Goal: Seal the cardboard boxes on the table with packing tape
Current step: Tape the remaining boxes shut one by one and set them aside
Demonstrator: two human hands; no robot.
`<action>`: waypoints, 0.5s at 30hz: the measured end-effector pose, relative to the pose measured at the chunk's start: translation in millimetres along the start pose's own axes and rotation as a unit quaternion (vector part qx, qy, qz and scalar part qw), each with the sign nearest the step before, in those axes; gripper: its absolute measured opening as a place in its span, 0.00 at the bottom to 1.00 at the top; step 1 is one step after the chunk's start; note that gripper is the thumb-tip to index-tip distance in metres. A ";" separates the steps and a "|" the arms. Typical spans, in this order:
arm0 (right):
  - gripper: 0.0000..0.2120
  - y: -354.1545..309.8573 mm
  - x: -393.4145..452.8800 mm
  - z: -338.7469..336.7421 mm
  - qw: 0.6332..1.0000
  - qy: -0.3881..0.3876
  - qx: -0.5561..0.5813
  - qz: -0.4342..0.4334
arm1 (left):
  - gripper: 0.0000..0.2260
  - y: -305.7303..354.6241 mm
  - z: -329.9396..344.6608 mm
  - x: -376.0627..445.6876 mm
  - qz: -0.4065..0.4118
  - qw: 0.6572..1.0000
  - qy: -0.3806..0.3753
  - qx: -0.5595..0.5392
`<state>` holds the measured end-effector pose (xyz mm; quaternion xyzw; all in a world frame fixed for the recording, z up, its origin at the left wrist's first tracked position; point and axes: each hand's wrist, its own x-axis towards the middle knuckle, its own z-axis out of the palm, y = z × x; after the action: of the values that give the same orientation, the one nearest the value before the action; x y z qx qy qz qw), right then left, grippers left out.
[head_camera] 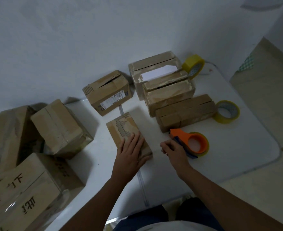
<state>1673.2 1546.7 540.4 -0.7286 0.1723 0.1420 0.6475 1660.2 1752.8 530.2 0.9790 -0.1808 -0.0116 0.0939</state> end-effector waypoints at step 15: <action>0.10 8.0 22.4 12.0 0.996 -0.010 -0.063 -0.062 | 0.34 16.0 -13.1 11.3 -0.038 0.998 -0.019 0.037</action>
<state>1690.0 1556.2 522.2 -0.7756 0.1107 0.1194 0.6098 1665.8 1736.5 546.2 0.9875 -0.1459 -0.0266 0.0532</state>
